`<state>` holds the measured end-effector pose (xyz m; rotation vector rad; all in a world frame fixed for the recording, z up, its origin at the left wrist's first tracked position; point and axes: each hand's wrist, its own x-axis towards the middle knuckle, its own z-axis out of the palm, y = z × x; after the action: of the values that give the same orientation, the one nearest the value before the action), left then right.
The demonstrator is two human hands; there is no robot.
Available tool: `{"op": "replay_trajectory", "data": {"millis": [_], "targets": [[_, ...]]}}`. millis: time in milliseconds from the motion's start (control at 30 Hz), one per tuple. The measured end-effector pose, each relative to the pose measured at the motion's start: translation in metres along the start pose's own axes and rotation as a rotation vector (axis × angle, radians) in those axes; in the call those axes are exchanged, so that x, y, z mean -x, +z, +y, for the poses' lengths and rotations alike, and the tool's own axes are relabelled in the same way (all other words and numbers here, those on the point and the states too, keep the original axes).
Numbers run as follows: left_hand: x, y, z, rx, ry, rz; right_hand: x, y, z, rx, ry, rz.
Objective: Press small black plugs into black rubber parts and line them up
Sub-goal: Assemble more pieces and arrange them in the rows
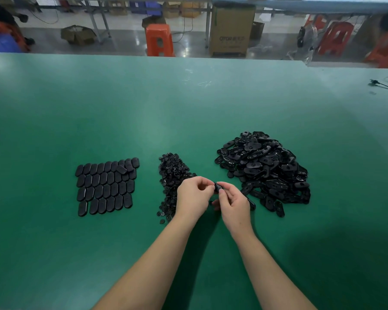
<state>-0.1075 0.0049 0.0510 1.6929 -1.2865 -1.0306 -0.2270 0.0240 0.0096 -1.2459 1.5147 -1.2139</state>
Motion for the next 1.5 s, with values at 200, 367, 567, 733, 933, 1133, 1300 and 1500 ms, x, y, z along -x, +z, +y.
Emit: {"op": "replay_trajectory", "data": {"millis": [200,367,567,733,933,1133,1300,1500], "targets": [[0.0,0.006,0.007,-0.149,0.058,0.025,0.0,0.0,0.003,-0.007,-0.008,-0.002],[0.0,0.005,0.006,-0.183,0.057,0.03,0.0,-0.001,0.003,-0.019,0.002,0.002],[0.0,0.005,0.005,-0.179,0.055,0.032,-0.001,-0.001,0.003,-0.016,0.013,0.005],[-0.002,0.002,0.006,-0.177,0.046,0.014,0.0,-0.001,0.001,-0.025,0.021,0.0],[-0.002,0.001,0.005,-0.151,0.055,0.015,-0.001,-0.003,0.004,-0.062,0.014,-0.014],[-0.008,-0.005,0.004,-0.053,-0.017,-0.056,-0.002,-0.003,0.006,-0.172,0.024,-0.017],[-0.012,-0.01,0.001,0.037,-0.087,-0.142,-0.003,-0.004,0.009,-0.155,0.016,-0.028],[-0.01,-0.011,-0.001,0.054,-0.095,-0.139,-0.002,-0.003,0.006,-0.15,0.02,-0.032]]}}
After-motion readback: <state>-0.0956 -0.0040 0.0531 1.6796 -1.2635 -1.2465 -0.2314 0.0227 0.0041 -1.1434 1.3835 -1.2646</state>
